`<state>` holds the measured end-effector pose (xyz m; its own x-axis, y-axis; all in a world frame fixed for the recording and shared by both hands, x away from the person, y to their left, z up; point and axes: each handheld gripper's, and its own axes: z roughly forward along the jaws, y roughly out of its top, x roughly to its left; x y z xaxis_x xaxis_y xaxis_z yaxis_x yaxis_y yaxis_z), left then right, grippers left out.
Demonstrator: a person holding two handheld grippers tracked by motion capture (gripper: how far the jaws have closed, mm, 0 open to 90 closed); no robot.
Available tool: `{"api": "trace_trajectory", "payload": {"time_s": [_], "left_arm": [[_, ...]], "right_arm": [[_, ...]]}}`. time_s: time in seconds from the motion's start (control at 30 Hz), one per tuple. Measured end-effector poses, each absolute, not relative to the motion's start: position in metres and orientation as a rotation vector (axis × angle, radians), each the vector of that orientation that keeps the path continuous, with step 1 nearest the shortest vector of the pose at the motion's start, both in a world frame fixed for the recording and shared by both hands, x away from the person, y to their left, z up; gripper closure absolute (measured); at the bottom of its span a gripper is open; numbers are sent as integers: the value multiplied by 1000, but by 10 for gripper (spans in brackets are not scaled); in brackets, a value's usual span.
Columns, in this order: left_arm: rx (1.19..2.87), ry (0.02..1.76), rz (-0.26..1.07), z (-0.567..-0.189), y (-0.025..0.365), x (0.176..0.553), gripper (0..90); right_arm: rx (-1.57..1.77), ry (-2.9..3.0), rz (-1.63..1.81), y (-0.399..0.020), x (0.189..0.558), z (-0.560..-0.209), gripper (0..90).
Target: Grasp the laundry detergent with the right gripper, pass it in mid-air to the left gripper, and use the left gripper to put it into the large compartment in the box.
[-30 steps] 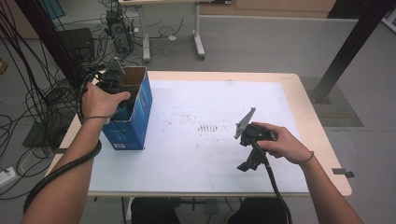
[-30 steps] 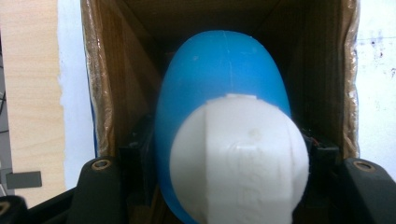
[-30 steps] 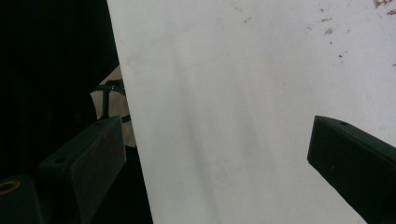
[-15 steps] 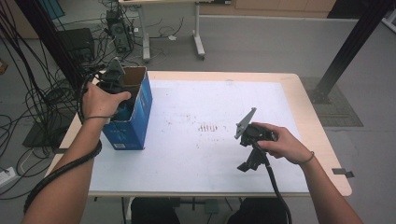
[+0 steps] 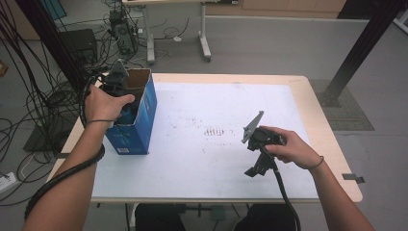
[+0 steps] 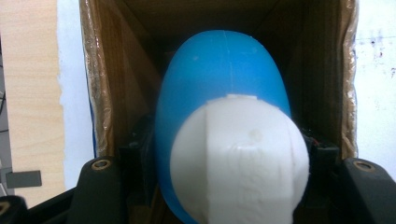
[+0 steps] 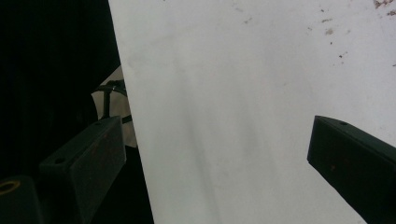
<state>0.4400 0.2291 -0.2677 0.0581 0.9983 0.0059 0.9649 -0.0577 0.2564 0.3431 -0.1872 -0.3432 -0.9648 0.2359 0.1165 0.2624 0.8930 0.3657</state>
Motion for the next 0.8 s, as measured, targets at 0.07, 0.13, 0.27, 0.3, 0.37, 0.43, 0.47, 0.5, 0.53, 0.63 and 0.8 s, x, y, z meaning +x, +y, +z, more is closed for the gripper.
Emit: {"api": "trace_trajectory", "payload": {"time_s": [0.07,0.13,0.27,0.3,0.37,0.43,0.47,0.5,0.53,0.63,0.8], "left_arm": [[2140,2020,268,-268,230,440,375],[2139,2021,267,-268,230,440,375],[2141,2020,267,-268,230,440,375],[2139,2022,269,-268,230,439,375],[2138,2022,268,-268,230,440,375],[2142,2022,266,-268,230,440,375],[2144,2021,266,-268,229,440,375],[2147,2020,264,-267,229,440,375],[2146,2020,266,-268,229,439,375],[2146,2020,265,-267,229,439,375],[2139,2028,262,-267,230,439,374]], "right_arm": [[-389,-2988,-593,-187,343,-343,43],[-397,-2985,-590,-187,343,-343,43],[-390,-2989,-593,-187,343,-343,43],[-392,-2990,-594,-187,343,-343,43],[-390,-2990,-592,-187,343,-343,43],[-391,-2991,-594,-187,343,-343,43],[-391,-2991,-593,-187,343,-343,43],[-392,-2990,-597,-187,343,-343,43],[-391,-2989,-593,-187,343,-343,43],[-393,-2992,-595,-187,343,-343,43],[-393,-2990,-599,-188,343,-343,43]]}}
